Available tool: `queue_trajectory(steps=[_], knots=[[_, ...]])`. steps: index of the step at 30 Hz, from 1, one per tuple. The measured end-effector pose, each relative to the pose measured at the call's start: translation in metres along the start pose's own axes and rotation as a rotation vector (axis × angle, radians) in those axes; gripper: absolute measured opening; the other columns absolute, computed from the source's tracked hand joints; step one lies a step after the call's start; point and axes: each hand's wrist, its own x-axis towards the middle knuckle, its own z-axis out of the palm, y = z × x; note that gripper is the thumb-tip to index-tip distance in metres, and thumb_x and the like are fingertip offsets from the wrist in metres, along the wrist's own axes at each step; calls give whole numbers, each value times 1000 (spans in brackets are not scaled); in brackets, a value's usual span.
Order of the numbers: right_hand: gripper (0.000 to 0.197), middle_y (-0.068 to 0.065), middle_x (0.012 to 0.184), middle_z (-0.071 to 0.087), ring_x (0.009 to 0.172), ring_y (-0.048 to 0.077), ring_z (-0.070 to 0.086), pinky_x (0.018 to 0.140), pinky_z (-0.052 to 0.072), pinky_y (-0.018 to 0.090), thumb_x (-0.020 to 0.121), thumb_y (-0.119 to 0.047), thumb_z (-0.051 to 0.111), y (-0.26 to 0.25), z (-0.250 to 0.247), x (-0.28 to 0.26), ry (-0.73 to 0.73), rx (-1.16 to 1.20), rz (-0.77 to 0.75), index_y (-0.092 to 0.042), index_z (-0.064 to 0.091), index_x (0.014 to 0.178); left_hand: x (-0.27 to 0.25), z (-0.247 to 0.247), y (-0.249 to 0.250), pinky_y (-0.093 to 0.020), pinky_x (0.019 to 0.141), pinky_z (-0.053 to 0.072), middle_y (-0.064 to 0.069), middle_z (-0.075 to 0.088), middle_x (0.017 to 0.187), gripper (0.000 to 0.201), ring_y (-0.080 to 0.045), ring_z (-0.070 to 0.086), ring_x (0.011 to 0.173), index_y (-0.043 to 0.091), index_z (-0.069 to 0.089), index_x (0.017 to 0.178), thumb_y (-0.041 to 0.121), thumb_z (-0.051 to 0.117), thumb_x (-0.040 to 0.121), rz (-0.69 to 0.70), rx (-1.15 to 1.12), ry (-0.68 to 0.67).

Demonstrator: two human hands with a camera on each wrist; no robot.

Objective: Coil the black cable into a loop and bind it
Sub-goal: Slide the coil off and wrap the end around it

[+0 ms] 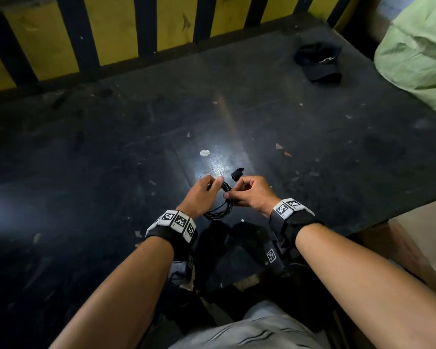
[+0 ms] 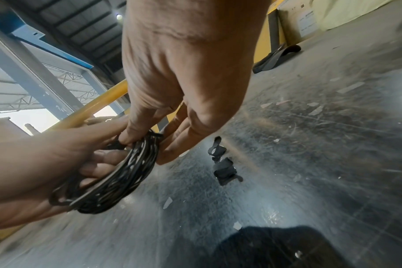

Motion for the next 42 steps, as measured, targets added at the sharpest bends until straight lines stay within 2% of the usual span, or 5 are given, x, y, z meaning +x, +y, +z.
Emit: queue_trajectory(steps=[11, 16, 19, 29, 42], knots=[[21, 10, 85, 75, 67, 19, 65, 53, 53, 19, 97, -20, 65, -12, -29, 35, 128, -173, 64, -2, 76, 100, 20, -9, -13, -27, 57, 37, 6, 47, 65, 38, -10, 41, 56, 7, 57, 89, 41, 49, 103, 40, 53, 27], [17, 11, 107, 79, 105, 30, 70, 99, 54, 36, 92, -12, 65, 3, -48, 65, 171, -765, 98, -10, 79, 103, 33, -14, -17, -30, 57, 37, 6, 49, 66, 40, -10, 43, 56, 5, 60, 97, 43, 49, 103, 3, 69, 48], [18, 11, 113, 78, 116, 34, 66, 101, 52, 34, 88, -12, 71, 17, -47, 69, 53, -905, 149, -13, 80, 104, 35, -14, -16, -27, 55, 35, 7, 48, 68, 37, -8, 43, 57, 10, 58, 93, 44, 48, 103, -2, 86, 33], [28, 3, 106, 78, 98, 24, 73, 90, 57, 31, 80, -36, 84, 42, -10, 78, 94, -731, 77, -24, 75, 104, 34, -5, -47, -31, 59, 41, 6, 49, 67, 33, -11, 44, 58, 18, 54, 81, 43, 51, 102, -37, 7, 1], [6, 5, 84, 81, 77, 17, 79, 82, 64, 33, 83, -18, 83, 14, 16, 76, -80, -553, 35, -16, 82, 88, 16, -7, -59, -32, 59, 40, 10, 45, 64, 34, -8, 41, 56, 26, 47, 72, 41, 53, 102, 10, -42, 25]])
